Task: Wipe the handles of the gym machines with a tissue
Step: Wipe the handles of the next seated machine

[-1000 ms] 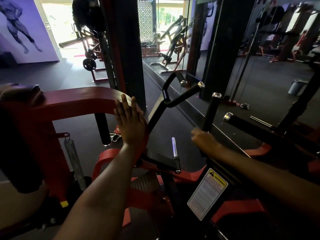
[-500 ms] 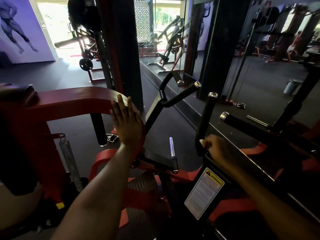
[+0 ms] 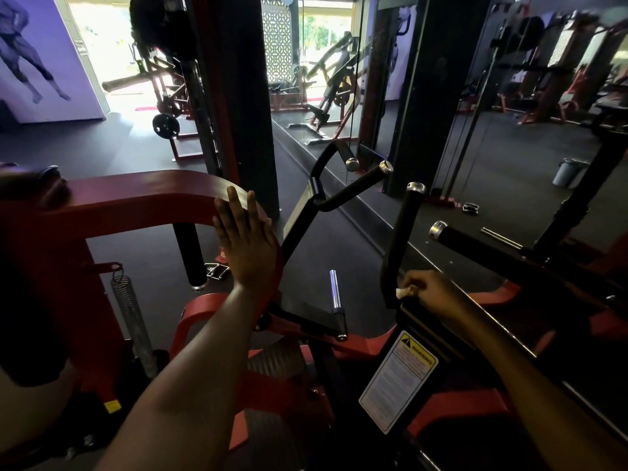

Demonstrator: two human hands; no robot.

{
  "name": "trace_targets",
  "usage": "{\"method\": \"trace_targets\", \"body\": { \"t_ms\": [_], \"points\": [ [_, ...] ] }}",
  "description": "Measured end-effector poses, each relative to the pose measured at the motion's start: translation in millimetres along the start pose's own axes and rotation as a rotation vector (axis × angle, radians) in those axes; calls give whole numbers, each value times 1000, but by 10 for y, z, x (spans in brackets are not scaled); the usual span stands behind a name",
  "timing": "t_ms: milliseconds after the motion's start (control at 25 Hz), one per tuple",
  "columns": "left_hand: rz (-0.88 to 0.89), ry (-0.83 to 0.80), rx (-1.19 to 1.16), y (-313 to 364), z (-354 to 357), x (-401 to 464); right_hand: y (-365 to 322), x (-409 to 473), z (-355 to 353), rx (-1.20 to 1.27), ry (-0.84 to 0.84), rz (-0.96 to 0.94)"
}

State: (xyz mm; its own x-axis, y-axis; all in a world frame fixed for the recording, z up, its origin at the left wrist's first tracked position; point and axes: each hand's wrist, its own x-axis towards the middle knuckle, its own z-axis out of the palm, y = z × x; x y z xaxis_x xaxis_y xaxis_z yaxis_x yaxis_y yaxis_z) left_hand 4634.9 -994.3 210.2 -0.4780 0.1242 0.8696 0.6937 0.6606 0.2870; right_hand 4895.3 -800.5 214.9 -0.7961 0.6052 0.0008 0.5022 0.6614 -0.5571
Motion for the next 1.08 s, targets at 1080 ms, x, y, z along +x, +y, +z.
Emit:
{"method": "trace_targets", "body": {
  "t_ms": [1080],
  "points": [
    [-4,38,-13,19,8,-17,-154,-59,171,-370,107,-65]
  ]
}}
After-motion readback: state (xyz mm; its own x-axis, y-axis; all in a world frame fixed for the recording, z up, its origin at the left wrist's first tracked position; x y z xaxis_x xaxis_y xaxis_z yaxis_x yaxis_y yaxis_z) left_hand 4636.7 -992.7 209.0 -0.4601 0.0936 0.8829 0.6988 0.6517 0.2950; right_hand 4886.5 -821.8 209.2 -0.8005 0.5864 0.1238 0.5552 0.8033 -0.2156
